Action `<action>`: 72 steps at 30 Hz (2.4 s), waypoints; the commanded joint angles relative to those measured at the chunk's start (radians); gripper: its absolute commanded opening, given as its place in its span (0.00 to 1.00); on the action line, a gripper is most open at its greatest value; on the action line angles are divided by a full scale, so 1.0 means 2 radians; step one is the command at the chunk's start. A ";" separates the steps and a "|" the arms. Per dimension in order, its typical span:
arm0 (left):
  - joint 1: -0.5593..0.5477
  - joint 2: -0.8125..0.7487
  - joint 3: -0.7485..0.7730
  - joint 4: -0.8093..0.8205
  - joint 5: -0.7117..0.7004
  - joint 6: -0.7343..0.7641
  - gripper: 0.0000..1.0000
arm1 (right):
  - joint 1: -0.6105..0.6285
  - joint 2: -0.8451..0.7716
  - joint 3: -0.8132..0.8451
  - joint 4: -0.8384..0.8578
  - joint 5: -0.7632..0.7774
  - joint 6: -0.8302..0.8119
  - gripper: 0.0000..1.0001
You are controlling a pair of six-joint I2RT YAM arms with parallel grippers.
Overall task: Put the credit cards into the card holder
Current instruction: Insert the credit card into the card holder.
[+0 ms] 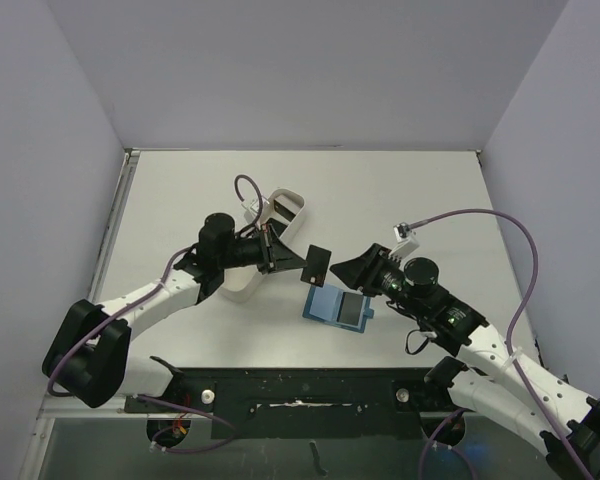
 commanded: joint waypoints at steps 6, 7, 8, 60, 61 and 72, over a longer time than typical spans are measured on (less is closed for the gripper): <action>-0.011 -0.018 -0.062 0.183 0.086 -0.095 0.00 | 0.002 0.018 -0.003 0.062 -0.016 0.018 0.52; -0.013 -0.019 -0.065 0.189 0.085 -0.099 0.00 | 0.002 0.022 -0.003 0.063 -0.016 0.019 0.52; -0.013 -0.019 -0.067 0.194 0.082 -0.103 0.00 | 0.002 0.025 -0.004 0.064 -0.017 0.020 0.52; -0.083 0.080 0.010 -0.120 -0.130 0.100 0.14 | -0.128 0.114 -0.082 0.060 -0.129 -0.055 0.00; -0.086 0.088 0.011 -0.118 -0.130 0.100 0.14 | -0.132 0.119 -0.087 0.068 -0.134 -0.055 0.00; -0.095 0.137 0.012 -0.112 -0.140 0.106 0.07 | -0.165 0.168 -0.115 0.124 -0.180 -0.057 0.00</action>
